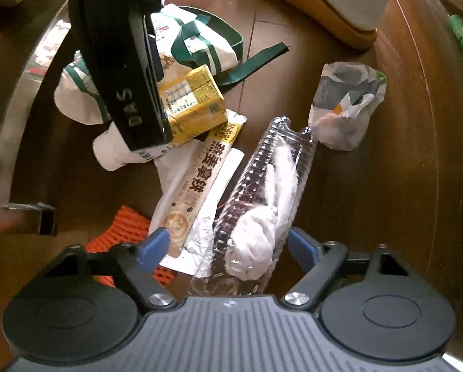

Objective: Collect trash
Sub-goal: 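Grasp the clear plastic bottle with left while right grasps the milk carton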

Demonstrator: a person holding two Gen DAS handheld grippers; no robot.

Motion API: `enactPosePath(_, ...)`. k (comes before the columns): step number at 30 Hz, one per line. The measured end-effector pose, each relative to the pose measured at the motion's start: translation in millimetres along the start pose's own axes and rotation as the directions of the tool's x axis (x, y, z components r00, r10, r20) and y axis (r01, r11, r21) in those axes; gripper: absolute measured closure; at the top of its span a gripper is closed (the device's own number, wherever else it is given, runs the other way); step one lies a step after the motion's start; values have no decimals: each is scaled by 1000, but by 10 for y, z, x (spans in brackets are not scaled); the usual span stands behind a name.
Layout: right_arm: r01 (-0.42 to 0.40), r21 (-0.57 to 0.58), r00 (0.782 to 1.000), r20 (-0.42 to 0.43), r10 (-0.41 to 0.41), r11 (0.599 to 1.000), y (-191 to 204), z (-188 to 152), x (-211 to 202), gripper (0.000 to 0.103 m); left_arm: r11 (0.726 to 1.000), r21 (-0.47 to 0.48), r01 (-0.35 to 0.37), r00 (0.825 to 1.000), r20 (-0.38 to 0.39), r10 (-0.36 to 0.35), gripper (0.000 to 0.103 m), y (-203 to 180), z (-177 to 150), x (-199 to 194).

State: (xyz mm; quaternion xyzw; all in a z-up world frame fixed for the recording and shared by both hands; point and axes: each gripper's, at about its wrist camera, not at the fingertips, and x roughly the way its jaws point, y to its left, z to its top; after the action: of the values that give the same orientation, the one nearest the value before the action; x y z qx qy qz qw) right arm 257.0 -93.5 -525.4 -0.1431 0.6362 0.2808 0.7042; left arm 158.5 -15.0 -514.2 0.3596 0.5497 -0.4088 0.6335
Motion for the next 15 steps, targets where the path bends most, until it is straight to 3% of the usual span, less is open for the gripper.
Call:
enactPosePath(2,8,-5,1000,-10,-8,1000,19,0,55,44,1000,-5,8,1000,-4,-8,24,-11,4,38)
enactPosePath(6,35,-34,999,-11,-35,999,39,-3,102,47,1000,-6,25,1000,-10,-25,46,-30,15,92)
enactPosePath(7,47,-40,999,-14,-48,998,54,4,116,52,1000,-2,24,1000,-7,-24,47,-31,16,91)
enactPosePath(15,13,-42,1000,-4,-13,999,12,-7,-77,54,999,24,40,999,20,-40,58,-22,-24,-67)
